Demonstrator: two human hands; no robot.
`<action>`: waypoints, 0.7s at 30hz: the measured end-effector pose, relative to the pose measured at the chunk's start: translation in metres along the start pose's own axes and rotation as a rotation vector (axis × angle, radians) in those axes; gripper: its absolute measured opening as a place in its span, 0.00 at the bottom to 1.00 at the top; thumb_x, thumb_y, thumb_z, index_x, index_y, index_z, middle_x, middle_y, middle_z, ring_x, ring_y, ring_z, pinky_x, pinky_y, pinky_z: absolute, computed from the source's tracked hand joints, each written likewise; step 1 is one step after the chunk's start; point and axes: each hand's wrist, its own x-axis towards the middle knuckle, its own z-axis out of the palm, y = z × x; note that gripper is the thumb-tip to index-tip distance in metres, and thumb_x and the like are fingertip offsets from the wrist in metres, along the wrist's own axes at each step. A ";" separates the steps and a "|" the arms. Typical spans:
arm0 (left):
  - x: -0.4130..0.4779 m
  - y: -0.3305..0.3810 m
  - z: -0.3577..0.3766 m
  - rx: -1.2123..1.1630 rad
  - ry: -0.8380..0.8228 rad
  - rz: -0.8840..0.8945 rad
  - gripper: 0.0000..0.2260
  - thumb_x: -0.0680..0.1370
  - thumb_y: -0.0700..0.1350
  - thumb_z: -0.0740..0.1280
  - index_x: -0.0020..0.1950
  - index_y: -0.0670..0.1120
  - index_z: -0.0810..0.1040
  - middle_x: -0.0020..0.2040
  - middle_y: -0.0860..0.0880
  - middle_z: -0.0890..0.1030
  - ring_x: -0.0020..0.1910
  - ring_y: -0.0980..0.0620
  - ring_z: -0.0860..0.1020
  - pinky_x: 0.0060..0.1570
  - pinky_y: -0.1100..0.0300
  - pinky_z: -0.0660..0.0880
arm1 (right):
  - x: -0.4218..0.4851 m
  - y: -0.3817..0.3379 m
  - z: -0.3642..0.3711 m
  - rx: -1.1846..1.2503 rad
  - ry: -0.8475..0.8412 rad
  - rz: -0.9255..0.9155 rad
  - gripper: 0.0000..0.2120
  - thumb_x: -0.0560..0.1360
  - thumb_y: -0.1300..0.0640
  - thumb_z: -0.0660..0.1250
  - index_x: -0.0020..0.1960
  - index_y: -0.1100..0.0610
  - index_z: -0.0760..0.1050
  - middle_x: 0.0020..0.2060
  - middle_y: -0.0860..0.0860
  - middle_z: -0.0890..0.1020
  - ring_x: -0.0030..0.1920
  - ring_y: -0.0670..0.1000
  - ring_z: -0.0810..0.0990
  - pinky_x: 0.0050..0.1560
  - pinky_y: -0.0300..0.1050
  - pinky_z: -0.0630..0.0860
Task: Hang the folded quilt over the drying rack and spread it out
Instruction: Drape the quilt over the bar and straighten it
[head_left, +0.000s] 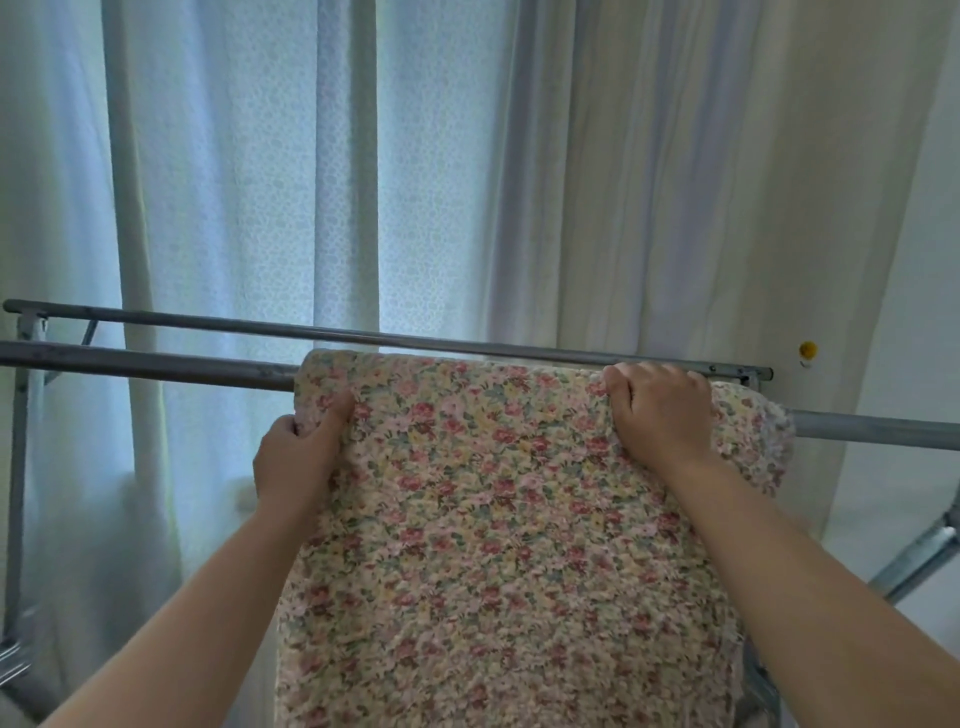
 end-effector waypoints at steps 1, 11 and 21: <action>0.000 0.000 -0.002 -0.011 -0.024 -0.015 0.26 0.70 0.65 0.66 0.49 0.42 0.76 0.45 0.45 0.79 0.47 0.43 0.77 0.50 0.49 0.75 | -0.001 -0.001 0.000 -0.004 0.003 0.008 0.30 0.76 0.44 0.42 0.45 0.58 0.79 0.38 0.56 0.82 0.42 0.59 0.79 0.45 0.51 0.71; -0.005 0.008 -0.020 -0.406 -0.470 -0.381 0.21 0.70 0.49 0.74 0.58 0.40 0.77 0.49 0.41 0.83 0.48 0.42 0.82 0.43 0.50 0.78 | -0.010 -0.008 0.005 0.019 -0.019 0.081 0.30 0.76 0.45 0.39 0.53 0.57 0.77 0.48 0.56 0.81 0.52 0.58 0.75 0.58 0.57 0.66; -0.036 0.011 -0.006 -0.669 -0.625 -0.515 0.21 0.72 0.50 0.67 0.63 0.43 0.76 0.56 0.39 0.82 0.51 0.41 0.81 0.48 0.46 0.76 | -0.027 -0.021 0.000 0.113 -0.139 0.101 0.28 0.76 0.46 0.41 0.71 0.54 0.63 0.70 0.55 0.67 0.72 0.55 0.59 0.71 0.61 0.47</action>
